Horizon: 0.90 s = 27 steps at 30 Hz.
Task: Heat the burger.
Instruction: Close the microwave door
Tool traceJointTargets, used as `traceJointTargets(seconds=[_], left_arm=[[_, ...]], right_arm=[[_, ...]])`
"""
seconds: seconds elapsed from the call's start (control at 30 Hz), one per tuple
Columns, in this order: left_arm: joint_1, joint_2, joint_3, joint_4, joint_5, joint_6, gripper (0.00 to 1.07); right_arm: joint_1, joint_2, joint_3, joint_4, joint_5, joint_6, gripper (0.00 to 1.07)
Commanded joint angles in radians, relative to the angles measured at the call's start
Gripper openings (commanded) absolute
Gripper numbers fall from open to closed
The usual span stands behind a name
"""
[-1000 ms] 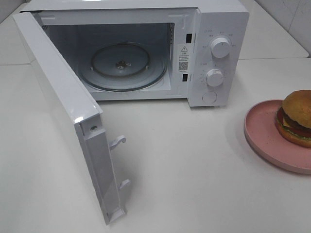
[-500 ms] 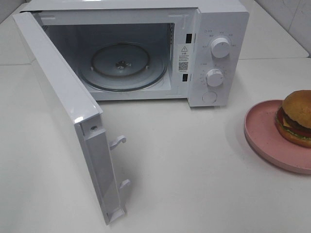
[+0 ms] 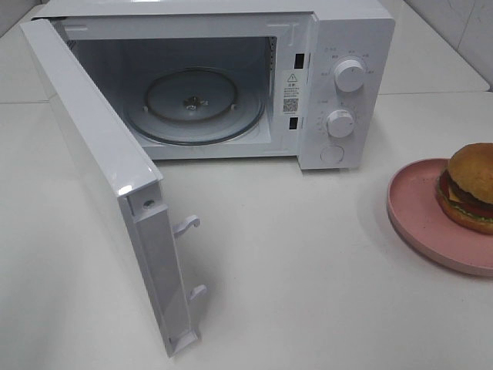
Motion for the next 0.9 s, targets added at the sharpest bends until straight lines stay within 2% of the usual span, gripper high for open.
traceJointTargets(seconds=[0.03,0.1,0.13,0.17,0.2,0.23,0.27,0.33,0.37,0.57,0.9], left_arm=[[-0.001,0.166,-0.009,-0.058,-0.135,0.045,0.0],[-0.001,0.198,-0.009,-0.071,-0.158,0.06,0.0],[-0.001,0.27,-0.009,-0.101,-0.217,0.103,0.0],[-0.001,0.27,-0.009,-0.101,-0.217,0.103,0.0],[-0.001,0.348,-0.009,-0.132,-0.271,0.145,0.0],[-0.001,0.348,-0.009,-0.132,-0.271,0.145,0.0],[-0.001,0.422,-0.012,-0.155,-0.312,0.177,0.0],[-0.001,0.45,-0.013,-0.163,-0.329,0.188,0.0],[-0.002,0.516,-0.013,-0.173,-0.377,0.208,0.0],[-0.008,0.653,-0.013,-0.175,-0.491,0.213,0.0],[-0.094,0.854,-0.014,-0.168,-0.704,0.213,0.0]], right_arm=[[-0.005,-0.024,0.003,-0.002,-0.017,0.001,0.54],[-0.005,-0.024,0.003,-0.002,-0.017,0.001,0.54],[-0.005,-0.024,0.003,-0.002,-0.017,0.001,0.54],[-0.005,-0.024,0.003,-0.002,-0.017,0.001,0.54],[-0.005,-0.024,0.003,-0.002,-0.017,0.001,0.54],[-0.005,-0.024,0.003,-0.002,-0.017,0.001,0.54],[-0.005,-0.024,0.003,-0.002,-0.017,0.001,0.54],[-0.005,-0.024,0.003,-0.002,-0.017,0.001,0.54],[-0.005,-0.024,0.003,-0.002,-0.017,0.001,0.54],[-0.005,-0.024,0.003,-0.002,-0.017,0.001,0.54],[-0.005,-0.024,0.003,-0.002,-0.017,0.002,0.54]])
